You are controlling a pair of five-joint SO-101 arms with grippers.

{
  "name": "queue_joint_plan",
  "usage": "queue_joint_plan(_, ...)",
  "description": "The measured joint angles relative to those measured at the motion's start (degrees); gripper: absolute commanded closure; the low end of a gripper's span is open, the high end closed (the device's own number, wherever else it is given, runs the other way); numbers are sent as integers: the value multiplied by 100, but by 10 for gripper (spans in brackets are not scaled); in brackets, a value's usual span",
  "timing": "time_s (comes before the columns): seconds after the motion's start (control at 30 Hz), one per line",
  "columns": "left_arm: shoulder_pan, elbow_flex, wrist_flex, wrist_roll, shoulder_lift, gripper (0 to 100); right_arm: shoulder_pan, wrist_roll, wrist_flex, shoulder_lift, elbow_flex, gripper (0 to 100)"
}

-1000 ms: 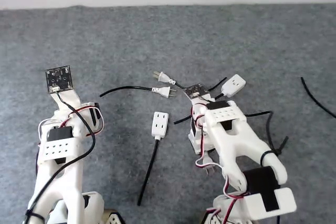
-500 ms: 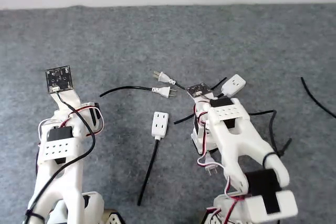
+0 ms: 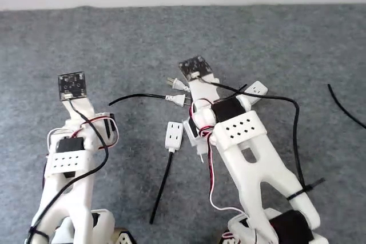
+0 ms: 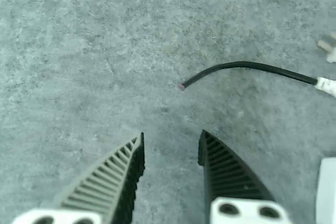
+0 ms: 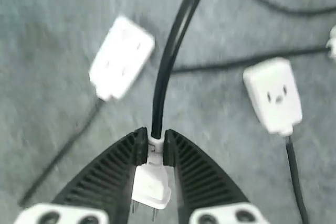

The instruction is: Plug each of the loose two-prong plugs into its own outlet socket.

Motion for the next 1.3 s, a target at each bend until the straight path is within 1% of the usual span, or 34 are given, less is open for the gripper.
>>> queue_joint_plan(0.1, 246, -158, 237, -35, 501, 836, -422, 0, -79, -97, 0, 991)
queue_joint_plan(0.17, 325, -484, 431, -193, 1090, 836, -712, 88, -79, -246, 0, 991)
queue_joint_plan(0.37, 387, -1978, 1319, -466, 3095, 837, -1380, 756, 281, -1073, 0, 991)
queue_joint_plan(0.43, 396, -2268, 1512, -712, 3349, 837, -1574, 923, 369, -1284, 0, 991)
queue_joint_plan(0.57, 527, -2356, 1582, -1301, 3376, 837, -1829, 1187, 404, -1380, 18, 991)
queue_joint_plan(0.63, 633, -2163, 1574, -1600, 3165, 837, -1864, 1266, 352, -1398, 149, 991)
queue_joint_plan(0.73, 862, -1547, 1380, -2075, 2585, 837, -1846, 1336, 220, -1398, 360, 991)
queue_joint_plan(0.93, 1354, 185, 905, -2831, 721, 837, -1855, 1477, 149, -1407, 484, 991)
queue_joint_plan(1.13, 1767, 1468, 897, -3209, -1222, 837, -1864, 1565, 149, -1407, 484, 990)
queue_joint_plan(1.3, 2084, 2013, 1301, -3534, -2488, 837, -1864, 1644, 132, -1407, 527, 990)
